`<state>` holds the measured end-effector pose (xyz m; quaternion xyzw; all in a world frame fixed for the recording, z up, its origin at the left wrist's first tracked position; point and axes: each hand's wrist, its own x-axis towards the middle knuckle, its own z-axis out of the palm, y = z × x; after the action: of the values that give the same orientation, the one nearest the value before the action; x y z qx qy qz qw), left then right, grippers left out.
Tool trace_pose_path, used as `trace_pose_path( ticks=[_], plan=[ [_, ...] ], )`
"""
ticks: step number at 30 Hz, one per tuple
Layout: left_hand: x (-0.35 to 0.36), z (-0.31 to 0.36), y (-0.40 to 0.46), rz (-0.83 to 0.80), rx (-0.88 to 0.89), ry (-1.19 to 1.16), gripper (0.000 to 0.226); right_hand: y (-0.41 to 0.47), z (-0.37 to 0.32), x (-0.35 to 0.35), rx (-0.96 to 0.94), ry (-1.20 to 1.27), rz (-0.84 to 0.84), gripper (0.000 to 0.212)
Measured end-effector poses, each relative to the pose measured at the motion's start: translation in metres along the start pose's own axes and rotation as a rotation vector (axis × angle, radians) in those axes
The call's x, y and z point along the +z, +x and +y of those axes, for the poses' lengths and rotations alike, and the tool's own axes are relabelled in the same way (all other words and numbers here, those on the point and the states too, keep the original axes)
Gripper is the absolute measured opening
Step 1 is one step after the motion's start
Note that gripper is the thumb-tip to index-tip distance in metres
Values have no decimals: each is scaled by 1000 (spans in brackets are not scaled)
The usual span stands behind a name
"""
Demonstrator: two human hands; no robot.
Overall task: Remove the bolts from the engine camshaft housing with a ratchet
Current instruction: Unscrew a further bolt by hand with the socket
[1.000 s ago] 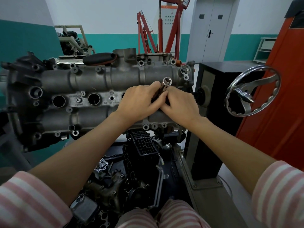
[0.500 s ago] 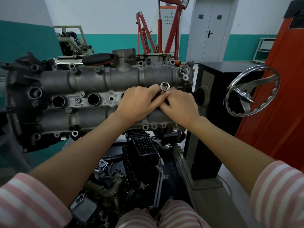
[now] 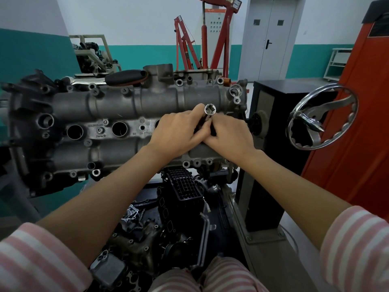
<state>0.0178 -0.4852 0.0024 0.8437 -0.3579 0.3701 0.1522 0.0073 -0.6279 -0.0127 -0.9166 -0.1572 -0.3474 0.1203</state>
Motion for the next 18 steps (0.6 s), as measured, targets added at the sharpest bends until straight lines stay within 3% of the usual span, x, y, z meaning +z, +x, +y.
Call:
trace_pose_path(
  ticks=[6,11,18],
  plan=[
    [2,-4,0,-31,-23,18,46,-3,0,0,-28,44,68,21],
    [1,-3,0,-11,6,24,66,-4,-1,-1,-36,46,78,19],
    [1,-1,0,24,0,-45,45,-1,1,0,2,4,2,30]
  ],
)
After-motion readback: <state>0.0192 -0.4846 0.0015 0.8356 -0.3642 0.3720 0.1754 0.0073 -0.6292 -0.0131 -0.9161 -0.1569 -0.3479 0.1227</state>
